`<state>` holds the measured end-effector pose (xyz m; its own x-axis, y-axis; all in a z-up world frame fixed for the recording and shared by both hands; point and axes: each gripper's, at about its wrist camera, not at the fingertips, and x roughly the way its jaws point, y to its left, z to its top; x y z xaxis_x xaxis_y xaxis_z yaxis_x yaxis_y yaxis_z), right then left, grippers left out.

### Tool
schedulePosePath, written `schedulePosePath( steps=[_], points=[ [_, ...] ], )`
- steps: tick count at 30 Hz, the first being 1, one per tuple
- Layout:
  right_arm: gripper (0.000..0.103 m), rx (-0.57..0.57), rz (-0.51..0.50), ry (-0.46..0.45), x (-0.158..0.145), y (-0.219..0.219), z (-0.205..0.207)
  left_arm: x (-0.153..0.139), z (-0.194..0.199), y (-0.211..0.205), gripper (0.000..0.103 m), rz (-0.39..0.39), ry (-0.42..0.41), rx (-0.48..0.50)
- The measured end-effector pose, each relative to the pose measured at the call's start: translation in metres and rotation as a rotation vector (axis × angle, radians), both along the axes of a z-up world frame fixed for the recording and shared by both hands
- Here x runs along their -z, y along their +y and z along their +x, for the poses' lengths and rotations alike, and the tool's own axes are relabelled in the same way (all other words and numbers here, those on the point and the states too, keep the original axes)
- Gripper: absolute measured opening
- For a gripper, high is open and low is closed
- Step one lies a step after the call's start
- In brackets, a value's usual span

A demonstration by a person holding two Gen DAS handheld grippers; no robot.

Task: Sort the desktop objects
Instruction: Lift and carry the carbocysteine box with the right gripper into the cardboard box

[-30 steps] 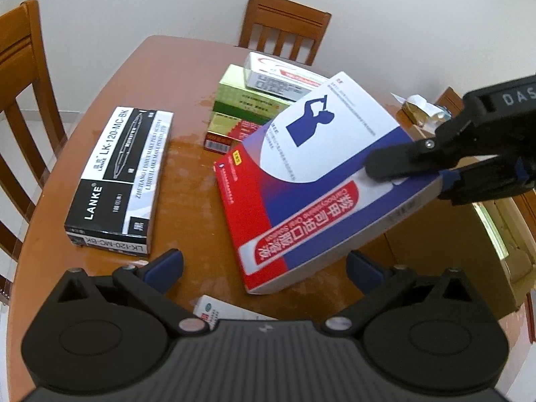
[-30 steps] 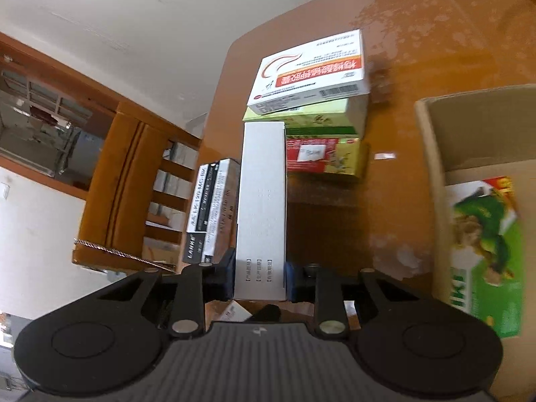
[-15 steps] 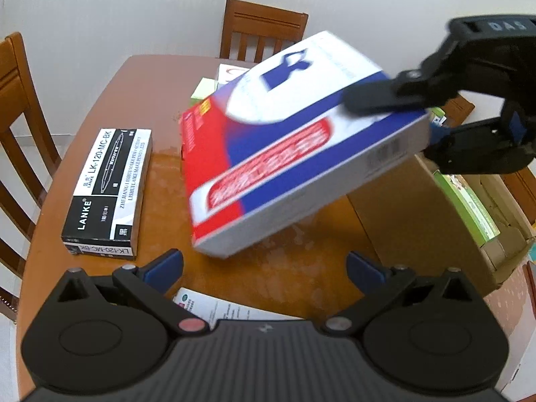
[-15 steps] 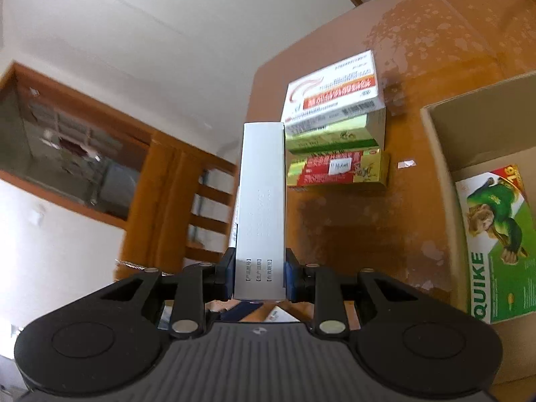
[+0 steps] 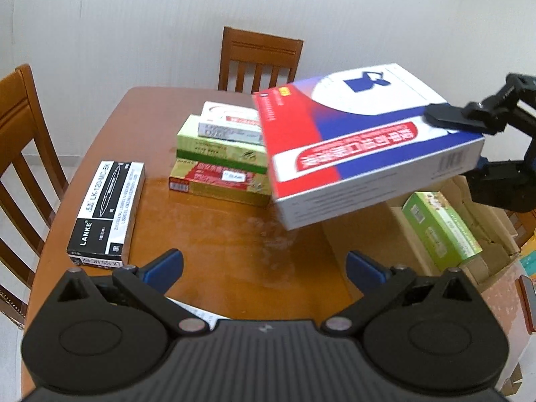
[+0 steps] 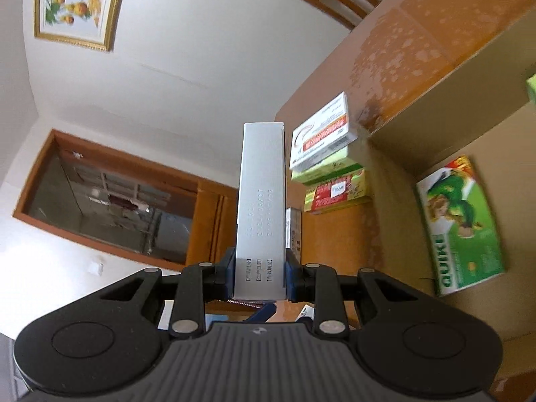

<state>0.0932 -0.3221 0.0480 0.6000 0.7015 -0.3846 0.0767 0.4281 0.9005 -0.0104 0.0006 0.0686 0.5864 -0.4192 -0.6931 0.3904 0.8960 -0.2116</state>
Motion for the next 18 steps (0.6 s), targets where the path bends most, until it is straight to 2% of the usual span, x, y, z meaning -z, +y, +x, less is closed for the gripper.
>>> schedulePosePath(
  steps=[8,12,15,18],
  points=[
    [0.032,0.034,0.004,-0.010,-0.010,-0.068,-0.018,-0.020,-0.026,-0.046,0.103,-0.011,-0.005,-0.020],
    [0.032,0.050,0.004,-0.002,-0.011,-0.103,-0.021,-0.018,-0.007,-0.097,0.103,-0.009,-0.014,-0.031],
    [0.032,0.067,0.002,0.008,-0.009,-0.128,-0.024,-0.014,0.009,-0.113,0.103,-0.011,-0.011,-0.031],
    [0.032,0.065,0.008,0.026,-0.004,-0.148,-0.022,-0.015,0.009,-0.123,0.103,0.000,-0.008,-0.029]
  ],
)
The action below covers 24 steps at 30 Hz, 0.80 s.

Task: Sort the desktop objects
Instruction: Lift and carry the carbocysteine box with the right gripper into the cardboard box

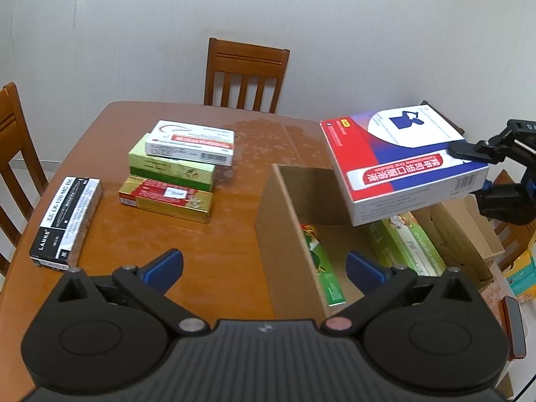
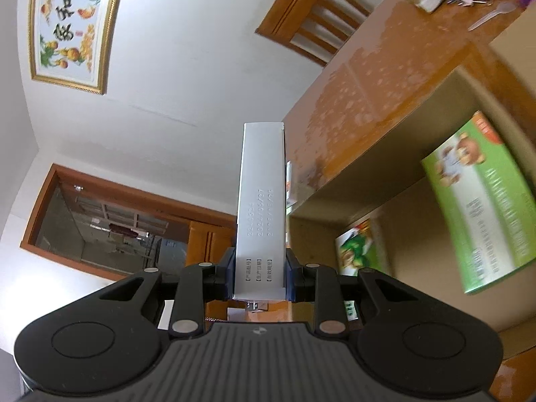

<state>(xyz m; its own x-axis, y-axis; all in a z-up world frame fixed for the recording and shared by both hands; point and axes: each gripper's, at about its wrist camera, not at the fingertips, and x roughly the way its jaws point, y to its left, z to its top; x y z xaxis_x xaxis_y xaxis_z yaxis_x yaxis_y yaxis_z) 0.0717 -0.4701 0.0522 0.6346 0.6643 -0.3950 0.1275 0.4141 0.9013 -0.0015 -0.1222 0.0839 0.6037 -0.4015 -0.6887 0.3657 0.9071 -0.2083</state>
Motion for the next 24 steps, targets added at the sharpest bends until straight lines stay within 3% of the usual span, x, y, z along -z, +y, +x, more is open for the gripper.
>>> schedulePosePath(
  steps=[4,14,24],
  points=[
    [0.032,-0.026,-0.023,0.038,0.005,-0.016,0.006,0.013,0.026,-0.023,0.103,0.007,0.010,-0.011],
    [0.032,-0.135,-0.124,0.124,0.018,-0.010,0.026,0.018,0.033,-0.034,0.103,0.002,0.025,-0.007],
    [0.032,-0.140,-0.206,0.210,0.029,-0.012,0.019,0.027,0.042,-0.036,0.103,-0.002,0.047,0.018]
  ],
)
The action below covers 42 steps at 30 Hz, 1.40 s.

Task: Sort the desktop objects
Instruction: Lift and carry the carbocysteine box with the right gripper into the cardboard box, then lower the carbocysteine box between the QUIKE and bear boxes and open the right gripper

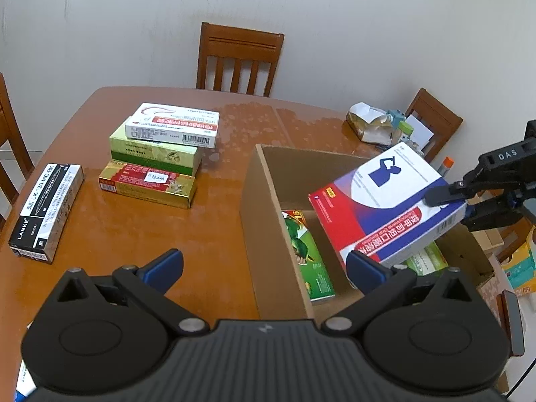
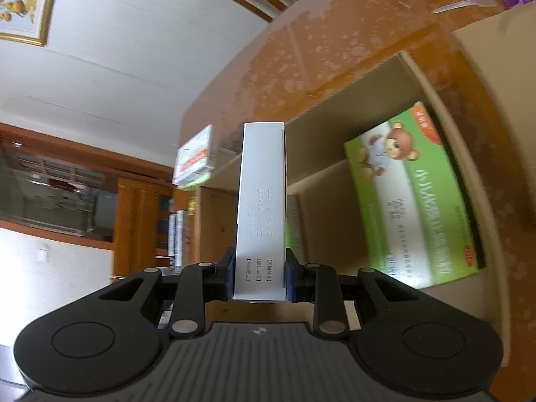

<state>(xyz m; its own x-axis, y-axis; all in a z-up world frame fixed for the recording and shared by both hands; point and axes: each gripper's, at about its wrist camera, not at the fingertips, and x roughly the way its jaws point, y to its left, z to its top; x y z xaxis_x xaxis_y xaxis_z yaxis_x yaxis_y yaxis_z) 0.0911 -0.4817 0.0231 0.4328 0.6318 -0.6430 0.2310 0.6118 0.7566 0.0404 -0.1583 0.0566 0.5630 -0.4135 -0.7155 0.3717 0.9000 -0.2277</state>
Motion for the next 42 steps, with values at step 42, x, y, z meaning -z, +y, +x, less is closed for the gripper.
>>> schedulePosePath(
  steps=[42],
  points=[
    [0.051,-0.337,-0.651,-0.077,-0.005,0.107,-0.022,0.009,0.001,-0.005,0.103,-0.002,0.013,0.038]
  ],
)
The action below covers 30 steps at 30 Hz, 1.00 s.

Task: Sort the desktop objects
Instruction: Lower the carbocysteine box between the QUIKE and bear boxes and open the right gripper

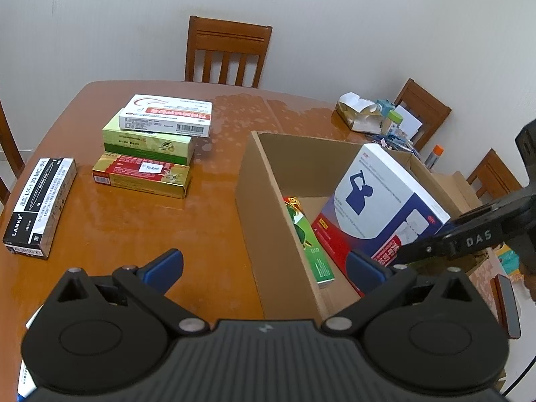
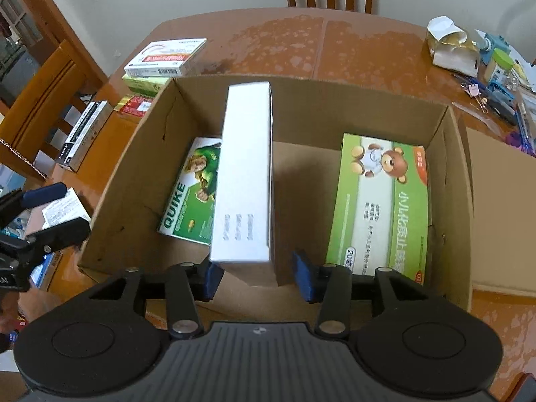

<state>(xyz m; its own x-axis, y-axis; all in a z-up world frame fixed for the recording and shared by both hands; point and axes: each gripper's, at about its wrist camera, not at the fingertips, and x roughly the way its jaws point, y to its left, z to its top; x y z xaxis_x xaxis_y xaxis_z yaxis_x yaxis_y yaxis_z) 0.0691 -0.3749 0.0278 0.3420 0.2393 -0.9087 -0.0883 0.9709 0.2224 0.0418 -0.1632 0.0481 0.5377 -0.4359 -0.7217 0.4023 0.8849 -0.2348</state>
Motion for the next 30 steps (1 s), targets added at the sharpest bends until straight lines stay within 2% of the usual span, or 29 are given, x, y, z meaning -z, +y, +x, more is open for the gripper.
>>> schedulePosePath(
  steps=[3,8,11,14,24,30],
  points=[
    [0.051,-0.013,-0.009,-0.021,0.006,0.001,-0.002,0.001,0.000,-0.001,0.103,0.010,0.005,0.002],
    [0.051,-0.027,-0.008,-0.111,0.009,0.001,-0.009,0.003,0.000,-0.003,0.103,0.028,0.013,0.005],
    [0.051,-0.017,0.020,-0.141,0.009,-0.004,-0.009,0.003,0.000,-0.005,0.103,0.037,0.010,0.010],
    [0.051,-0.011,0.062,-0.122,0.009,-0.012,-0.004,0.004,0.002,-0.007,0.103,0.043,0.010,0.015],
    [0.049,0.073,0.322,0.010,0.007,-0.048,0.015,0.007,0.006,-0.010,0.103,0.038,0.002,0.035],
    [0.051,0.014,0.153,-0.093,-0.001,-0.025,0.006,0.010,0.008,-0.008,0.103,0.035,0.006,0.027]
  ],
)
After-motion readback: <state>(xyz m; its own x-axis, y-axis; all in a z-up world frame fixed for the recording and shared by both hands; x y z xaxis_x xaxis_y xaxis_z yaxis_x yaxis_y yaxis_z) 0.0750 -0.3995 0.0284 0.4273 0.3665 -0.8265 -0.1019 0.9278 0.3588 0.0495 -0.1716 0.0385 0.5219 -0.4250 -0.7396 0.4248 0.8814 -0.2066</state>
